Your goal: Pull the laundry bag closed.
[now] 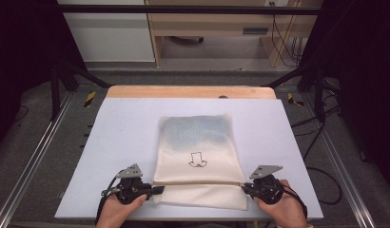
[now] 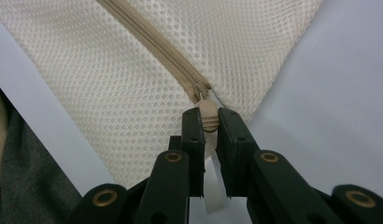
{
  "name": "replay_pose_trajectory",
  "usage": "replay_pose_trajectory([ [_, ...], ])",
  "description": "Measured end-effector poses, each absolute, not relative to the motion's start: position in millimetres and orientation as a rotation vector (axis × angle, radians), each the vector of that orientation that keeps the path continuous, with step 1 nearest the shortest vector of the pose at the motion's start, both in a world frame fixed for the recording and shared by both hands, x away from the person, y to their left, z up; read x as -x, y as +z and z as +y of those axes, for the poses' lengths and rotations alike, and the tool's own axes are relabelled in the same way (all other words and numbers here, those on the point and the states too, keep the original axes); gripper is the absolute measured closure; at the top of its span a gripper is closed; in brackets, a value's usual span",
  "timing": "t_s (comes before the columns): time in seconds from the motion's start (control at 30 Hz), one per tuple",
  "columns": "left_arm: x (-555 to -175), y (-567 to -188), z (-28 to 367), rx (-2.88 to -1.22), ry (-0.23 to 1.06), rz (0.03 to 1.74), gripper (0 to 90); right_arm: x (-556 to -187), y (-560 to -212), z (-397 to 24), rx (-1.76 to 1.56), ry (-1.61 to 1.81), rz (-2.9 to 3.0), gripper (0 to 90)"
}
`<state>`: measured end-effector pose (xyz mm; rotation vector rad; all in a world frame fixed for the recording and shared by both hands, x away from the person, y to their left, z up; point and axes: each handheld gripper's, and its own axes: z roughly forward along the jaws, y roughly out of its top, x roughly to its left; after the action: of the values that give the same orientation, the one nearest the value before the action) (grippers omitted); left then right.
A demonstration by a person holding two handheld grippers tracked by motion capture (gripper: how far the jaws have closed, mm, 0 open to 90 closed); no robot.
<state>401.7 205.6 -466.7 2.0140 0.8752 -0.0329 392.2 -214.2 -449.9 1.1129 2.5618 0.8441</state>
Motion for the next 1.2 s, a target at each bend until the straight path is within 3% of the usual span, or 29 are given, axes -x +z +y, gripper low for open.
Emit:
replay_pose_trajectory([
  [0.1, -400.7, -465.7, 205.8, -2.011, -0.02, 0.881, 80.4, -392.8, -451.9, -214.1, -1.112, 0.856, 2.571, 81.6],
  [0.2, -399.3, -463.2, 208.6, -1.996, 0.01, 0.92, 64.9, -393.4, -452.3, -214.1, -1.125, 0.863, 2.562, 79.7],
  [0.37, -395.2, -453.4, 220.6, -1.958, 0.135, 0.976, 33.4, -395.6, -445.5, -210.2, -1.155, 0.966, 2.468, 48.1],
  [0.47, -395.2, -447.0, 225.8, -1.957, 0.208, 0.99, 25.3, -399.8, -434.2, -203.9, -1.161, 0.992, 2.412, 30.5],
  [0.53, -396.5, -442.0, 228.1, -1.96, 0.22, 1.001, 19.9, -401.6, -427.4, -199.2, -1.151, 0.995, 2.363, 23.6],
  [0.77, -404.1, -424.1, 231.5, -2.013, 0.254, 1.018, 14.5, -416.1, -401.1, -193.6, -1.175, 1.028, 2.281, 11.0],
  [1.2, -434.3, -388.7, 239.7, -2.079, 0.301, 1.002, 7.1, -445.3, -366.5, -186.0, -1.175, 1.031, 2.213, 8.1],
])
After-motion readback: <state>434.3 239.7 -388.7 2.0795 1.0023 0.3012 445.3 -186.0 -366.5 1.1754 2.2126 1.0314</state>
